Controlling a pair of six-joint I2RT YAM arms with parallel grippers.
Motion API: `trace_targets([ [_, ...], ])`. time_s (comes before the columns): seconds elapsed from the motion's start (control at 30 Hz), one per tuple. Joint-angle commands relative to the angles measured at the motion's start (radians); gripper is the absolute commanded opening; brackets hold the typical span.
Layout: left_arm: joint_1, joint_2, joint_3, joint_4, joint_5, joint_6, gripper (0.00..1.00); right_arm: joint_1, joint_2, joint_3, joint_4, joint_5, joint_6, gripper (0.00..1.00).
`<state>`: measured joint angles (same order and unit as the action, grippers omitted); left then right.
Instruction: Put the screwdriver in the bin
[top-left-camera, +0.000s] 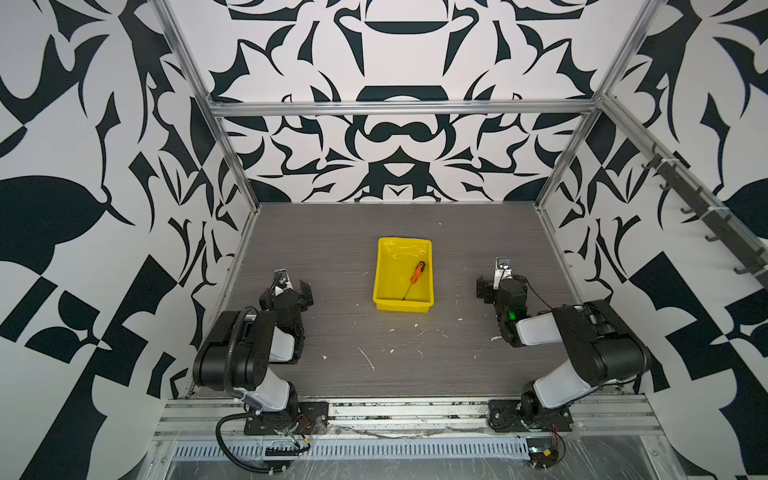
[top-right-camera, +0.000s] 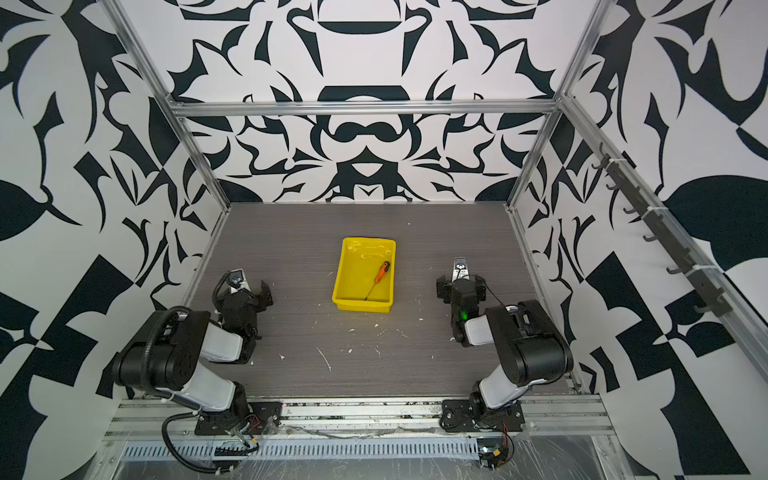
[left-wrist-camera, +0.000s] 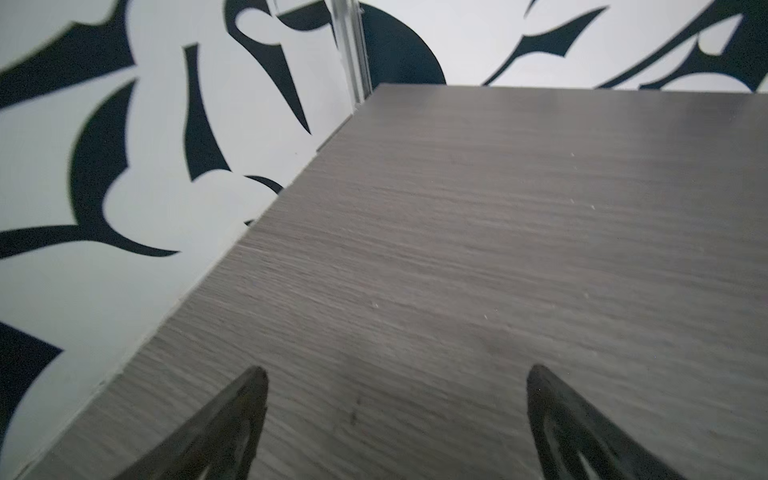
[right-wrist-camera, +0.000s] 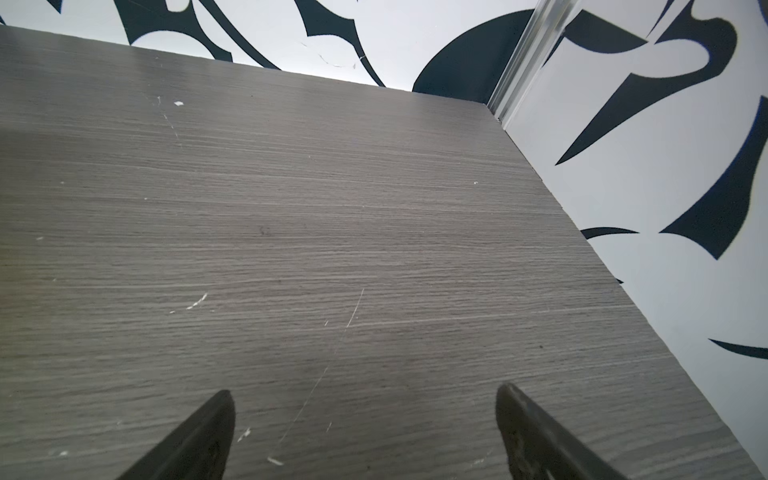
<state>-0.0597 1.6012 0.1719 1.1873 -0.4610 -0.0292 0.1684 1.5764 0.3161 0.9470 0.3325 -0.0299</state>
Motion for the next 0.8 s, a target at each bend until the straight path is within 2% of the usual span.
trace_targets([
  [0.0, -0.007, 0.004, 0.069, 0.067, 0.016, -0.010, 1.00, -0.007, -0.015, 0.015, 0.027, -0.006, -0.002, 1.00],
  [0.07, -0.001, -0.056, 0.149, -0.188, 0.023, -0.039, 1.00, -0.006, -0.015, 0.015, 0.028, -0.007, -0.002, 1.00],
  [0.1, 0.022, -0.047, 0.178, -0.228, 0.052, -0.050, 1.00, -0.007, -0.015, 0.015, 0.027, -0.007, -0.002, 1.00],
  [0.13, 0.042, -0.035, 0.181, -0.205, 0.087, -0.059, 1.00, -0.008, -0.014, 0.015, 0.028, -0.007, -0.001, 1.00],
  [0.77, 0.043, -0.041, 0.178, -0.213, 0.087, -0.059, 1.00, -0.009, -0.015, 0.014, 0.028, -0.006, 0.001, 1.00],
])
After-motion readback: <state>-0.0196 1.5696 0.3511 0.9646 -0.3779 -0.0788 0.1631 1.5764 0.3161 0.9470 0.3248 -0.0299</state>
